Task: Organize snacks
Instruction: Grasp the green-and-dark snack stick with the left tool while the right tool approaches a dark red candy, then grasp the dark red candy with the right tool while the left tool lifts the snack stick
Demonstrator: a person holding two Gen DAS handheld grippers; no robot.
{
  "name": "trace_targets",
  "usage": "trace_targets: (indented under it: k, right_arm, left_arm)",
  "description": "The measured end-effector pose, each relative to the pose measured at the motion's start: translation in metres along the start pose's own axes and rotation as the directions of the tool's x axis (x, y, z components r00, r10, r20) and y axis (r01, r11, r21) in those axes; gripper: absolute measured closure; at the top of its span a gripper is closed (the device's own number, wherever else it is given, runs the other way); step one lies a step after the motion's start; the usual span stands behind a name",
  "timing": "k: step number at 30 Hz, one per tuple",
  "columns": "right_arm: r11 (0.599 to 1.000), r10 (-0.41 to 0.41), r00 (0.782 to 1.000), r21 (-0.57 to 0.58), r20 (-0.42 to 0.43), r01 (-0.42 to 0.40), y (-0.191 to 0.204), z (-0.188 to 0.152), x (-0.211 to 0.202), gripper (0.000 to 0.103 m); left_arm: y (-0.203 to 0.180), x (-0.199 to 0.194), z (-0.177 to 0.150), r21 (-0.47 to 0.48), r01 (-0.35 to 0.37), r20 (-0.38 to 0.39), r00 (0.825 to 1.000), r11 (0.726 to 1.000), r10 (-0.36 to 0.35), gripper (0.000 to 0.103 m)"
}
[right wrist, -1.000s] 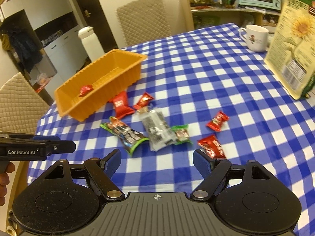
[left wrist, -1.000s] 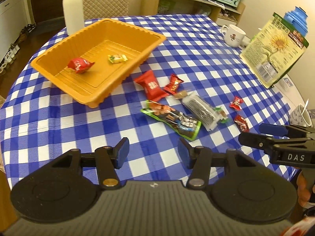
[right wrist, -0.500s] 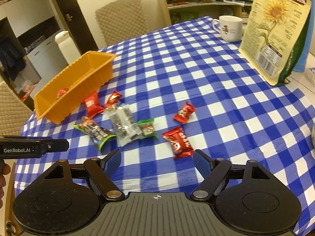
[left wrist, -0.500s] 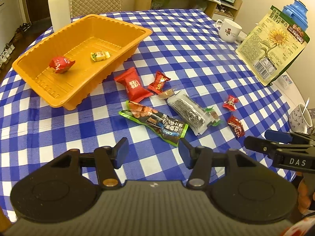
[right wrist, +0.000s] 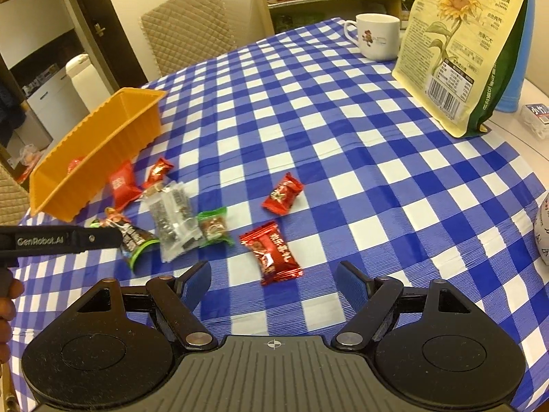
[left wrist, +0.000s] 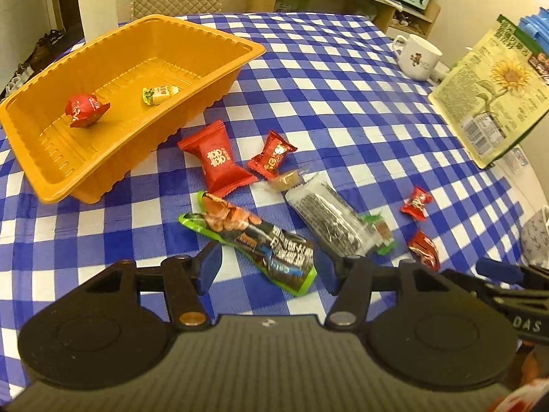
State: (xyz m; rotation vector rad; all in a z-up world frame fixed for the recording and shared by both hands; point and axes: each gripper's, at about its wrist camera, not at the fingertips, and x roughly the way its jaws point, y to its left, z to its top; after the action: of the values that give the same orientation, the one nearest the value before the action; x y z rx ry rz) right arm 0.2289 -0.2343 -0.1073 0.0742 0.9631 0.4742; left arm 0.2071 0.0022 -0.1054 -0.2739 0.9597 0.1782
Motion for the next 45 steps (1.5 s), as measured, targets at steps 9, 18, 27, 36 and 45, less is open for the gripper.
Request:
trace_targets:
  k: [9,18,27,36,45]
  right_arm:
    - [1.000,-0.006,1.000,0.014,-0.011,0.006,-0.007,0.002,0.009,0.023]
    - [1.000,-0.001,1.000,-0.029,-0.018,0.000,-0.003,0.006,0.019,0.023]
    - [0.994,0.009,0.999,-0.109,-0.034,-0.012,0.006,0.006,0.030,0.024]
    - [0.971,-0.010,1.000,-0.237,-0.024,0.004,0.017,0.009,0.042,0.045]
    - [0.956,-0.031,0.999,-0.292,-0.022,0.023,0.020,0.009,0.045,0.077]
  left_arm:
    - [0.001,0.029,0.010,-0.030,-0.063,-0.025,0.998,0.998,0.062,0.042]
    - [0.019,0.030,0.013,-0.036,-0.082,-0.025,0.996,0.996,0.081,0.040]
    - [0.051,0.011,-0.001,-0.036,-0.109,-0.029,0.994,0.993,0.108,0.044]
    - [0.063,0.000,-0.008,-0.008,-0.137,-0.028,0.990,0.991,0.136,0.047]
    - [0.052,-0.001,0.002,0.051,-0.117,0.022,0.993,0.992,0.116,0.048]
